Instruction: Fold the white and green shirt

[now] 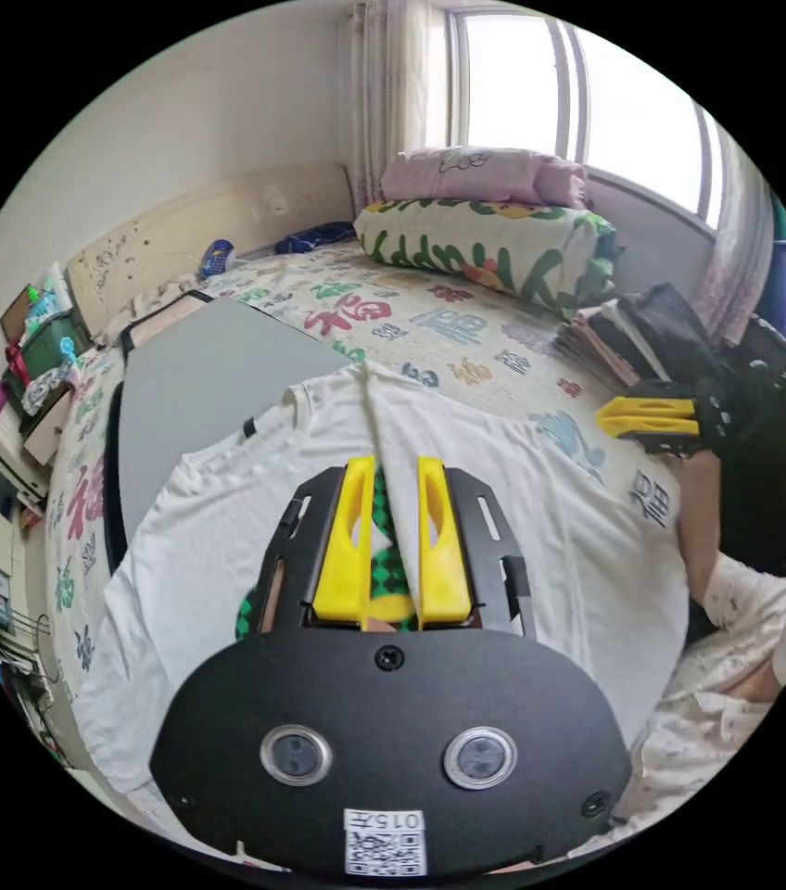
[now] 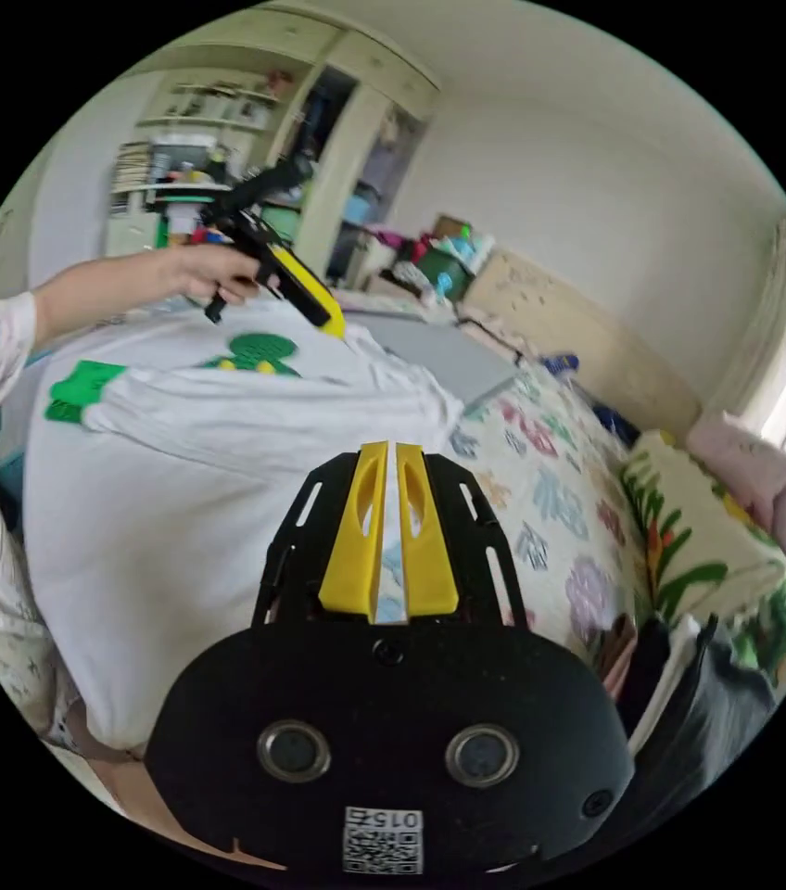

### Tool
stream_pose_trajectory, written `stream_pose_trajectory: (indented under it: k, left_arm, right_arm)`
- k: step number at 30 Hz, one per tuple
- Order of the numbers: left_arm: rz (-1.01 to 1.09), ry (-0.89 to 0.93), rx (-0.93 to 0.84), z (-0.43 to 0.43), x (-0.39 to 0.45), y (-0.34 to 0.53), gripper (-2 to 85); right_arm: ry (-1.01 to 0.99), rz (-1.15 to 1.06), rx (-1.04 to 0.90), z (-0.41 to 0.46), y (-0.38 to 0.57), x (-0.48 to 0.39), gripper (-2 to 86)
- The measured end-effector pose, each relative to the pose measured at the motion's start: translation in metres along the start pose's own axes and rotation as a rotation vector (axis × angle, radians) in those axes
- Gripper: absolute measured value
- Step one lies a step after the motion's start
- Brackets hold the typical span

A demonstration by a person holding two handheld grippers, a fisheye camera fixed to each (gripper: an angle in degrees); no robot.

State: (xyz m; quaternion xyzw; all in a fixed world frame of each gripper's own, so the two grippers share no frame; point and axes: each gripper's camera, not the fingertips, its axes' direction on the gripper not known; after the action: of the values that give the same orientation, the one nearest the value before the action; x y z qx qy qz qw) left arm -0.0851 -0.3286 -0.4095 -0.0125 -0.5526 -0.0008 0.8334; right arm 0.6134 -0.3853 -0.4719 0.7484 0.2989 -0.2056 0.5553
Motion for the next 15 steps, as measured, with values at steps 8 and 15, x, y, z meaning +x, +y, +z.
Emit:
stream_pose_trajectory:
  k: [8,15]
  left_arm:
    - [-0.077,0.178,-0.120,-0.131,0.023,0.110,8.7]
    - [-0.120,0.337,-0.184,-0.183,0.029,0.099,9.1]
  right_arm:
    - [-0.376,-0.691,0.126,-0.063,0.023,-0.202,7.2]
    - [-0.398,-0.707,-0.049,-0.022,0.038,-0.238,6.5]
